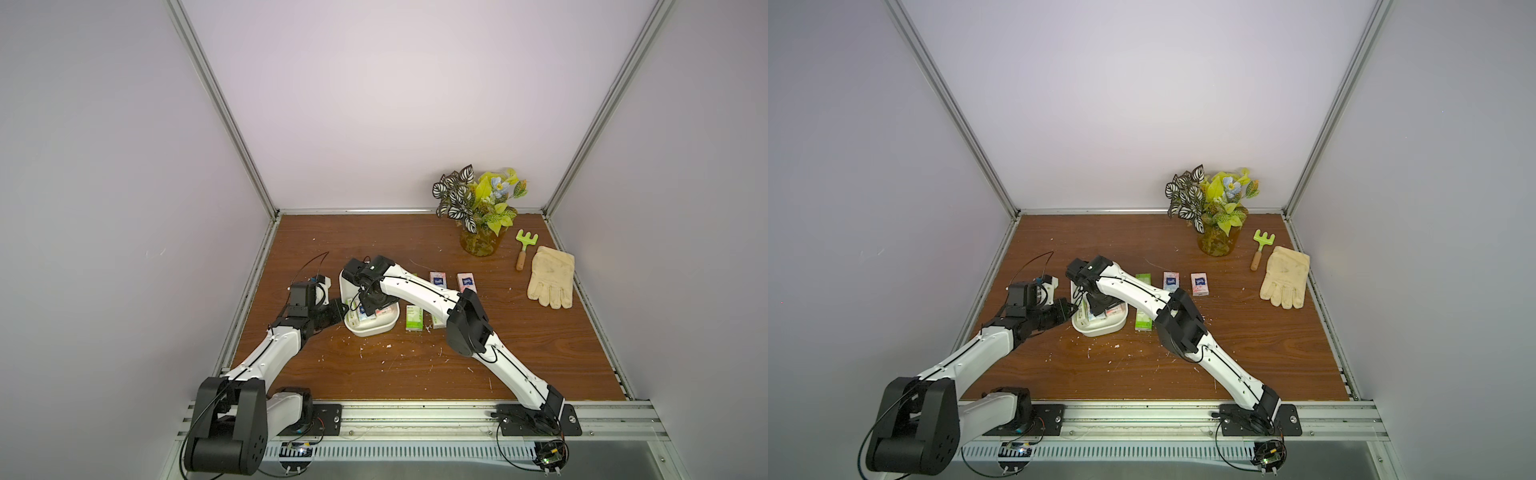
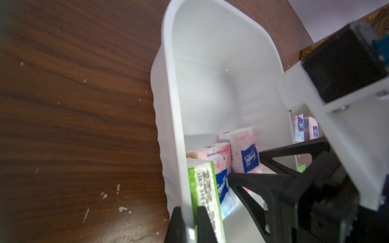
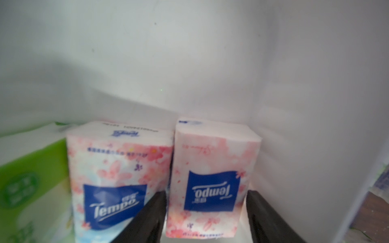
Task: Take the pocket tissues out of the storage box
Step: Pick up the pocket tissues from the storage box.
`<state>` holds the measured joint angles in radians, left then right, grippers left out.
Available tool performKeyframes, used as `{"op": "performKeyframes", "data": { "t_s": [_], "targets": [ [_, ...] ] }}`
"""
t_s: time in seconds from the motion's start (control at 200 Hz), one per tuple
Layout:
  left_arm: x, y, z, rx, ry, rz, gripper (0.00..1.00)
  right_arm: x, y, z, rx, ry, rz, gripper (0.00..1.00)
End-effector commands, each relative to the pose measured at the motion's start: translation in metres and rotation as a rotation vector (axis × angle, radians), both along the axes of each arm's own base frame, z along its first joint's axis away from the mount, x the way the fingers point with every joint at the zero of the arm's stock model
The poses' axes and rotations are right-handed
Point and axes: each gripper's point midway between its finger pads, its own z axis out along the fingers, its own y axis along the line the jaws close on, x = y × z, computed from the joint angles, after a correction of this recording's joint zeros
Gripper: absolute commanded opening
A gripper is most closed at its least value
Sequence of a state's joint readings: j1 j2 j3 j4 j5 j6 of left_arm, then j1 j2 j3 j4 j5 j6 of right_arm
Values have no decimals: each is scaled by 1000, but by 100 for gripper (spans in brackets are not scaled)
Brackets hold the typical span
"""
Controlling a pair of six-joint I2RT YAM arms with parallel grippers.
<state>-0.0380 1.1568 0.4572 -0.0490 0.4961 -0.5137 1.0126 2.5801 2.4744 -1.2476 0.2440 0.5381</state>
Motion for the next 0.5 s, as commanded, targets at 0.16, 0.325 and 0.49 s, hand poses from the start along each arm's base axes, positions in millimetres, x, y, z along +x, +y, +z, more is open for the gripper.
{"op": "performKeyframes", "data": {
  "t_s": [0.16, 0.325, 0.49],
  "targets": [
    [-8, 3, -14, 36, 52, -1, 6, -21, -12, -62, -23, 208, -17, 67],
    [-8, 3, -13, 39, 48, -2, 6, -21, -1, -55, 36, 220, -9, 63],
    [-8, 3, -13, 37, 48, -2, 6, -16, 1, -46, 47, 187, -13, 59]
  ]
}}
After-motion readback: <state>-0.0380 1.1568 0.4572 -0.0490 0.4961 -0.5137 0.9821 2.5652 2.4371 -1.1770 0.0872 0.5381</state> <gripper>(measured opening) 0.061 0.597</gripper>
